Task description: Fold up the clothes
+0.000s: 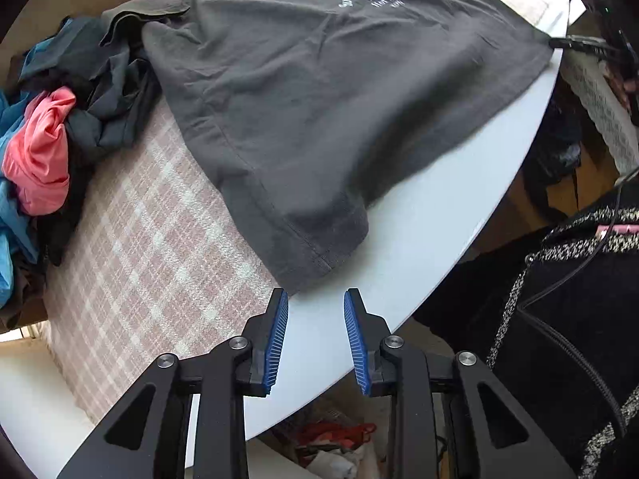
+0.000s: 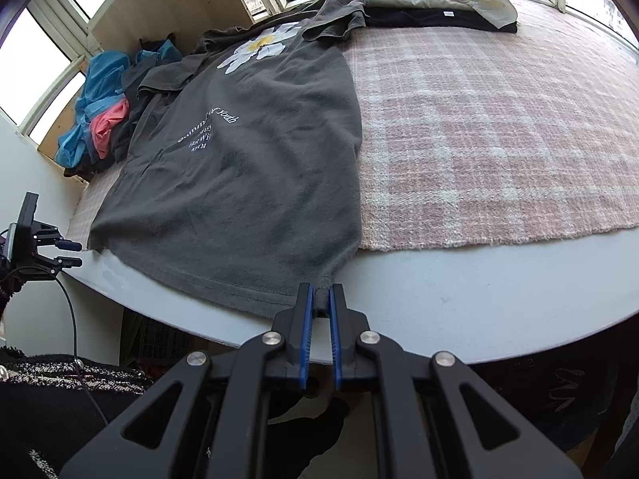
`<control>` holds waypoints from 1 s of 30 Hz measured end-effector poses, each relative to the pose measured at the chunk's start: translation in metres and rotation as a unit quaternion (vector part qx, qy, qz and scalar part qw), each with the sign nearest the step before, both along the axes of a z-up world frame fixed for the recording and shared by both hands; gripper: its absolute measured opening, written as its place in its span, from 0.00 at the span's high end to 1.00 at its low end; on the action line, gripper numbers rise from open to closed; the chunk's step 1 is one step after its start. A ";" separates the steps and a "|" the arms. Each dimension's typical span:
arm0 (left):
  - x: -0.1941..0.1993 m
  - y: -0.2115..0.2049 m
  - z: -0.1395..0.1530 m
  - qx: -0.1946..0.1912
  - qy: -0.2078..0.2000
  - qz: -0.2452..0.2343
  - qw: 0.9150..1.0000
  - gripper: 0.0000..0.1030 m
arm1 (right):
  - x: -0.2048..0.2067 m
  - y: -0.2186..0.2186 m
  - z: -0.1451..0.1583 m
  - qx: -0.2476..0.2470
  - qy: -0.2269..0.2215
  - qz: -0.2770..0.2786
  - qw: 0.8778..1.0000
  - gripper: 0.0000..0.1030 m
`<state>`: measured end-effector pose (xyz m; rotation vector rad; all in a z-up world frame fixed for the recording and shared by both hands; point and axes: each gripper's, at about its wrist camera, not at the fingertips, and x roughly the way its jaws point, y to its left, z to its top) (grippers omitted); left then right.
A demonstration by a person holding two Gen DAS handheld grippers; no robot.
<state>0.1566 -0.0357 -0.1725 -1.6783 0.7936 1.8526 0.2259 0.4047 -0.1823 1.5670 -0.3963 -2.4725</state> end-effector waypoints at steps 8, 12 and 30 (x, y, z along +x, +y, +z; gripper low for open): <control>-0.018 -0.005 -0.011 0.010 0.013 0.050 0.999 0.75 | -0.001 0.000 0.003 0.001 0.001 0.006 1.000 0.92; -0.024 -0.014 0.003 0.026 0.023 0.067 0.997 0.75 | 0.000 0.001 0.001 -0.004 -0.002 0.002 1.000 0.92; -0.039 -0.010 0.007 0.045 0.030 0.060 0.997 0.96 | 0.005 0.007 -0.004 -0.014 -0.015 -0.010 1.000 0.89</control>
